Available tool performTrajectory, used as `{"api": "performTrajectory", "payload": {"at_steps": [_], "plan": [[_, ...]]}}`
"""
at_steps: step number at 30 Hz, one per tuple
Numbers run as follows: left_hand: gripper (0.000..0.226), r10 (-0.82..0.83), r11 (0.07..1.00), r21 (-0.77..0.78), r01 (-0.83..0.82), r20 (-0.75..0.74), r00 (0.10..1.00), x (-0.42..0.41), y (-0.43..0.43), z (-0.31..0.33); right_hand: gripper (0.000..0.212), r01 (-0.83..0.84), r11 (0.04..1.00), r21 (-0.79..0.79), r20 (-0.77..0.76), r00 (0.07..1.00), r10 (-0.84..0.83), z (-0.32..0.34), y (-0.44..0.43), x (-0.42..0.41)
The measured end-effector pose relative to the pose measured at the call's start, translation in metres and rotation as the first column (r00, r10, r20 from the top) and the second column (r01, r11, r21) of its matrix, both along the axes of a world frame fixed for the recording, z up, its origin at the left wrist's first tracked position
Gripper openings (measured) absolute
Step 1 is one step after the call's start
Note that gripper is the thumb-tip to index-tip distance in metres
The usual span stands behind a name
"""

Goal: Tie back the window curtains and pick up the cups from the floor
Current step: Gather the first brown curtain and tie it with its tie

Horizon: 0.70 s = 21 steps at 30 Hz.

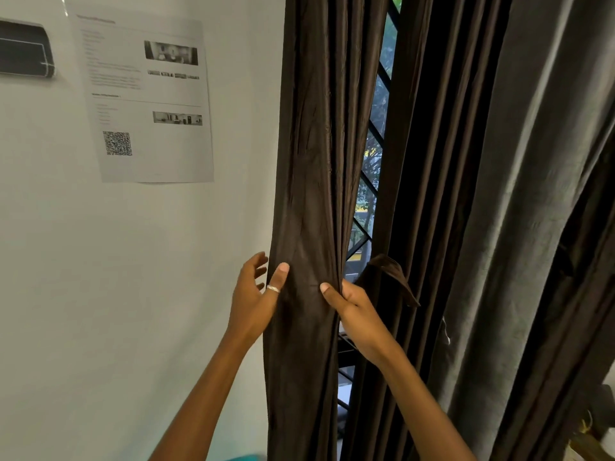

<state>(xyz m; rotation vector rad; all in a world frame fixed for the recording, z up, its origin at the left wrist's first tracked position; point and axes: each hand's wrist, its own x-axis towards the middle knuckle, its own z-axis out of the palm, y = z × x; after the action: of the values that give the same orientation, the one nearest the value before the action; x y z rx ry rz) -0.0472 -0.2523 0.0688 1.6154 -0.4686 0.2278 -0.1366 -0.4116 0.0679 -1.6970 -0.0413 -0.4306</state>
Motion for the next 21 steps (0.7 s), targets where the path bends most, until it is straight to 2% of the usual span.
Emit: {"api": "performTrajectory", "payload": {"at_steps": [3,7,10,12,15,17,21], "plan": [[0.083,-0.178,0.984,-0.015,0.178,-0.118,0.977,0.001,-0.003,0.013,0.028,-0.094,0.969,0.227,-0.028,0.994,0.103,0.003,-0.005,-0.008],[0.087,-0.304,0.943,0.085,0.322,-0.173,0.937,0.002,-0.007,0.018,0.038,-0.144,0.906,0.398,-0.022,0.986,0.166,0.003,-0.016,-0.013],[0.073,-0.412,0.908,-0.027,0.418,-0.237,0.88,0.001,-0.011,0.021,0.04,-0.17,0.863,0.476,-0.029,0.978,0.209,0.005,-0.02,-0.016],[0.069,-0.448,0.893,-0.083,0.443,-0.264,0.854,0.004,-0.014,0.02,0.039,-0.182,0.852,0.492,-0.031,0.974,0.226,0.006,-0.022,-0.018],[0.067,-0.427,0.903,-0.073,0.424,-0.275,0.862,0.007,-0.014,0.02,0.035,-0.149,0.858,0.492,-0.029,0.982,0.188,0.006,-0.022,-0.018],[0.063,-0.366,0.927,-0.021,0.373,-0.251,0.896,0.006,-0.012,0.023,0.03,-0.094,0.889,0.448,-0.021,0.993,0.115,0.004,-0.022,-0.016],[0.056,-0.182,0.967,0.156,0.201,-0.125,0.975,0.001,-0.011,0.028,0.026,0.075,0.962,0.264,-0.002,0.997,-0.077,0.0,-0.024,-0.006]]}}
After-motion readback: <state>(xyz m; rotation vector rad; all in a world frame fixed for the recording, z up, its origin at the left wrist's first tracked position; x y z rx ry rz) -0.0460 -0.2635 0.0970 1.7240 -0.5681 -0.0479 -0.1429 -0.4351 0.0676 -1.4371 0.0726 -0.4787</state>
